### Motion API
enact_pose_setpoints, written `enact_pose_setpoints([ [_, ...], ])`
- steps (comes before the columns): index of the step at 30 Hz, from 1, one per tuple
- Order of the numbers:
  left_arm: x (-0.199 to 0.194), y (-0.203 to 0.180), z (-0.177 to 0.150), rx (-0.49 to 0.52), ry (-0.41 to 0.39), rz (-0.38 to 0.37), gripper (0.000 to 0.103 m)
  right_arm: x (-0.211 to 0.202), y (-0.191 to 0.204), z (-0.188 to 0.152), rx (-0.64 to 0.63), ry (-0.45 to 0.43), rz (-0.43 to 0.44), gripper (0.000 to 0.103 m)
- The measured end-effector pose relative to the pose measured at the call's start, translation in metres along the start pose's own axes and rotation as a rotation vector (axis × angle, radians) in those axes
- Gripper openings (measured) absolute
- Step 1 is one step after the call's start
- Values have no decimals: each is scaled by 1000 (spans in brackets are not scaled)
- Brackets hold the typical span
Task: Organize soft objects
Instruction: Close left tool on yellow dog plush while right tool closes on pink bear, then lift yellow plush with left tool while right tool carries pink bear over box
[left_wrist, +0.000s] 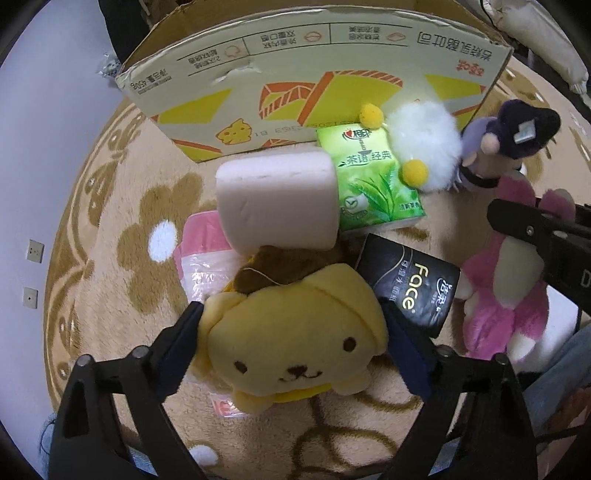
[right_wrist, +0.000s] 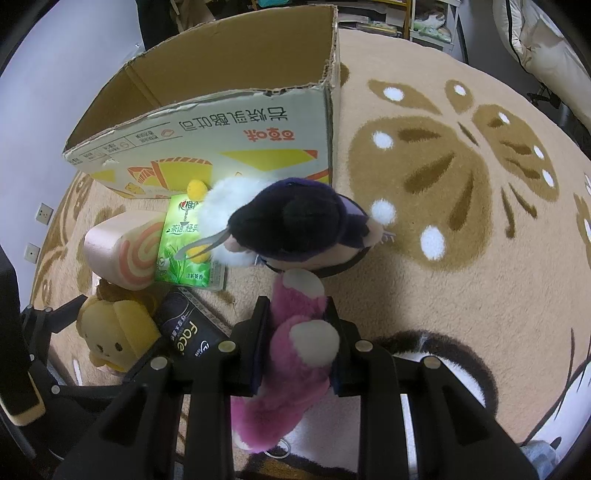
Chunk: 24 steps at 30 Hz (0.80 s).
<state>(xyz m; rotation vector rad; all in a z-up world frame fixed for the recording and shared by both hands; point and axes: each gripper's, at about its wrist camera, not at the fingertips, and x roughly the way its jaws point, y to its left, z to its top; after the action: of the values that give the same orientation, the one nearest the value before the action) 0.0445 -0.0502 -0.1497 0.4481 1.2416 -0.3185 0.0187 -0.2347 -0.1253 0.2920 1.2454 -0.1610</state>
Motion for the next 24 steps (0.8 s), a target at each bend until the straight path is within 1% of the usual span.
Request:
enact_pose_setpoints([
  [4,-5,-4,-2,22,-27,-8,84,-1,1,-1,-6,-10,14,28],
  [8,-12,-7,-2,28,-50,-4,81,-5,5,-1,-25,-40,16,26],
  [11,-19,-2,-2,-3,-66,-9,80,-12,7,0,-35,-75,8,25],
  [14,-25,10,-3,-62,-80,-25,80,-17,8,2,-29,-93,22,25],
  [17,-33,17,-4,-94,-110,-18,80,-21,9,3,-27,-114,41,24],
  [21,-46,27,-4,-137,-163,9,80,-39,10,1,-41,-200,65,23],
  [24,-58,35,-5,-168,-207,24,80,-52,13,-1,-57,-270,59,23],
])
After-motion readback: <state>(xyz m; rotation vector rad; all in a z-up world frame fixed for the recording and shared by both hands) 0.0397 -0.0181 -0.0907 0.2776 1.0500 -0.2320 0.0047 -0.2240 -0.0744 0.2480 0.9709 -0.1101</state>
